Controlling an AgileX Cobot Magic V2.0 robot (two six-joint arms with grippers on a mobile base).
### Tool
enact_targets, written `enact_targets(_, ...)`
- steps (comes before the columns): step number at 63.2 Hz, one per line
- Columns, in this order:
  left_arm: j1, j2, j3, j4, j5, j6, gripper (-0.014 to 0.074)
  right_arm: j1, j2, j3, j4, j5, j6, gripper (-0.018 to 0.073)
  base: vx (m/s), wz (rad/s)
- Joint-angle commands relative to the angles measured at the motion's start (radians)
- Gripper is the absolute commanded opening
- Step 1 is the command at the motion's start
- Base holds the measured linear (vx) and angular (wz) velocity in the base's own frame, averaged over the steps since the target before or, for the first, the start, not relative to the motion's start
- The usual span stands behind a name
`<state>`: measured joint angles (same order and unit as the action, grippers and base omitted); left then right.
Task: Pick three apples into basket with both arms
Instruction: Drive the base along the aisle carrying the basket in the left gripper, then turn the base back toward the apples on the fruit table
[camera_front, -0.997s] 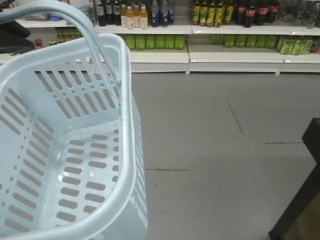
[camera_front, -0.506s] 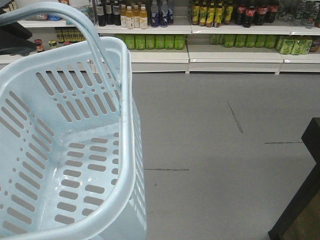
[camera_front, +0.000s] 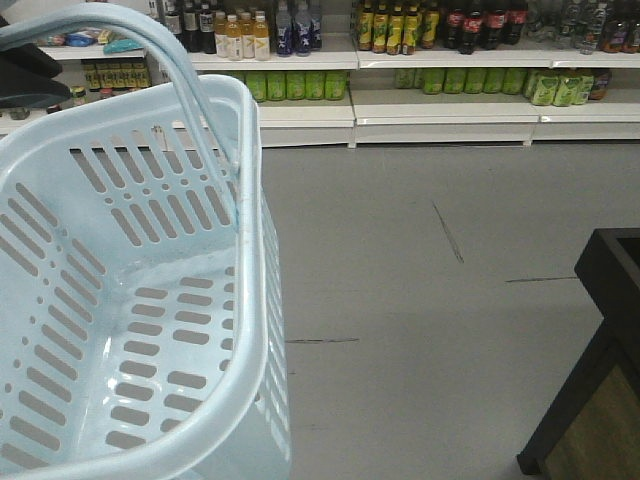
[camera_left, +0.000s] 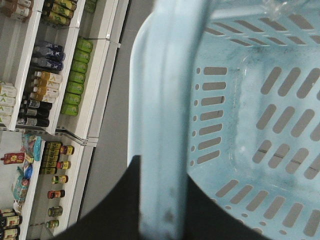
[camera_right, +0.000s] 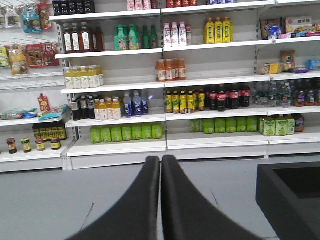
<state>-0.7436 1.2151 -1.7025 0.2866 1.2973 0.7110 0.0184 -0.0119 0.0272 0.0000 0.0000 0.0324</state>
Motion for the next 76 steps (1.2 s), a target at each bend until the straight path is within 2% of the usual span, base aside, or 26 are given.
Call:
enact_targets(1, -0.003, -0.018, -0.030, 0.014, -0.049, -0.010, -0.0006, -0.007, -0.013, 0.015, 0.000, -0.075, -0.006, -0.0008, 0.02, -0.15)
enact_targets(21, -0.003, -0.018, -0.030, 0.014, -0.049, -0.010, -0.0006, -0.007, -0.013, 0.015, 0.000, -0.075, -0.006, -0.0008, 0.04, -0.34)
enact_targets(76, -0.003, -0.011, -0.030, 0.016, -0.052, -0.010, -0.0006, -0.007, -0.013, 0.015, 0.000, -0.074, -0.006, -0.0008, 0.07, -0.55)
